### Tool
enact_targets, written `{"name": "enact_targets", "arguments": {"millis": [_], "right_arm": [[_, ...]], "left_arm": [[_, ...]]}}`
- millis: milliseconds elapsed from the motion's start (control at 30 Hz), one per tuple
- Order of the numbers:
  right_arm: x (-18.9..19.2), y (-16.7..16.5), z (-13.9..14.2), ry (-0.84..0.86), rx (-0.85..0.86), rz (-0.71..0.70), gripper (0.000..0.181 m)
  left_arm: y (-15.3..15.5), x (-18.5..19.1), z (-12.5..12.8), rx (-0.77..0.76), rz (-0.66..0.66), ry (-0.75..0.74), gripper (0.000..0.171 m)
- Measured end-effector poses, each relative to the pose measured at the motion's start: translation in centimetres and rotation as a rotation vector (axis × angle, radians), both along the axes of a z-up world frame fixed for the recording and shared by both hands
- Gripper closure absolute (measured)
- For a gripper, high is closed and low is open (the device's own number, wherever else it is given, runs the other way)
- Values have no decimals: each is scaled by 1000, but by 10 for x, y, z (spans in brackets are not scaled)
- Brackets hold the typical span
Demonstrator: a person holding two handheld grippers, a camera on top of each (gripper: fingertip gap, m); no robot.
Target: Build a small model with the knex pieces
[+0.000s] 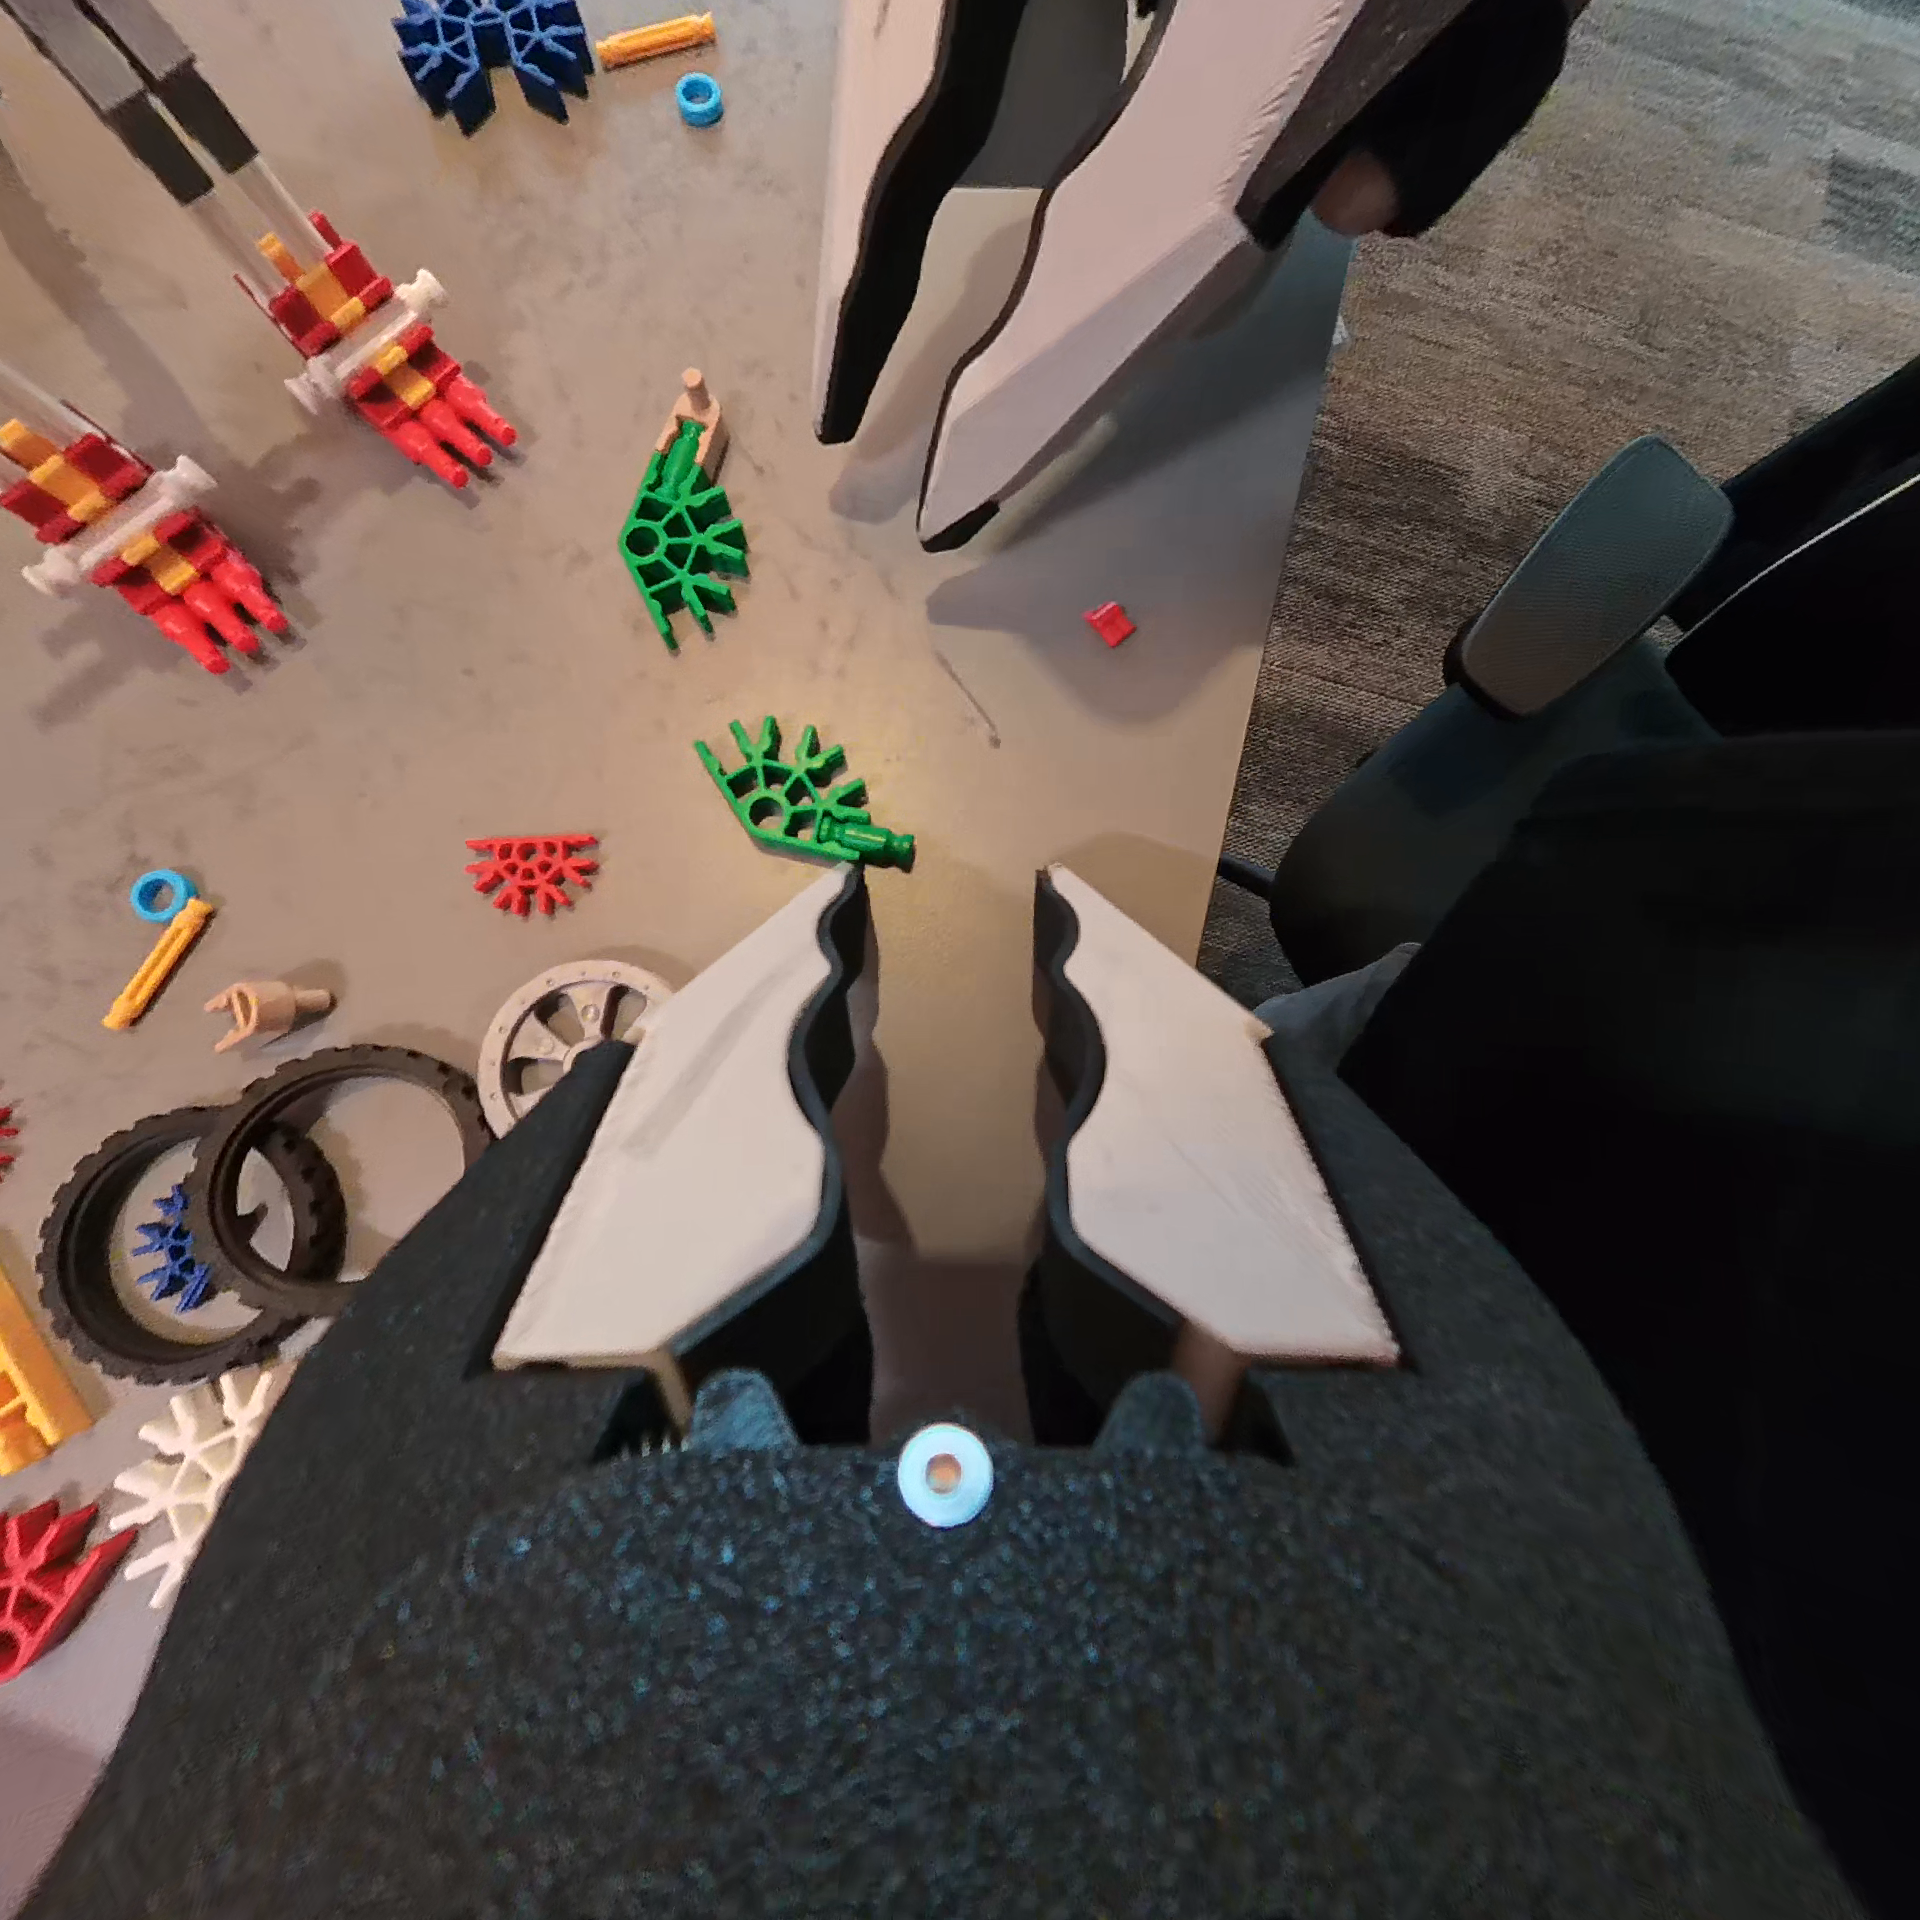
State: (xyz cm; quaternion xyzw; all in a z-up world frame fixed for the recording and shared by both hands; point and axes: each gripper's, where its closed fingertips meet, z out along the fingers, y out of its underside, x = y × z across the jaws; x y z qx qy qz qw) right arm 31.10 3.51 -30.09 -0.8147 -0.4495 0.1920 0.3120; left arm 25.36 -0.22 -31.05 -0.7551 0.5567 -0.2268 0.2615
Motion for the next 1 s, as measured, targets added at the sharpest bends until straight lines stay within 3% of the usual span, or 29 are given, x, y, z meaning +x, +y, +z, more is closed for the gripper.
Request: {"name": "enact_targets", "arguments": {"millis": [200, 633, 767, 1000], "right_arm": [[1, 0, 0, 5, -2, -2, 157], [-9, 7, 0, 13, 7, 22, 157], [-14, 9, 1, 17, 9, 30, 157], [-11, 10, 3, 19, 17, 19, 157]], "left_arm": [[8, -15, 9, 17, 51, -15, 141], [52, -100, 17, 73, 322, 23, 141], [74, -90, 20, 126, 311, 5, 143], [112, -62, 2, 131, 297, 86, 145]]}}
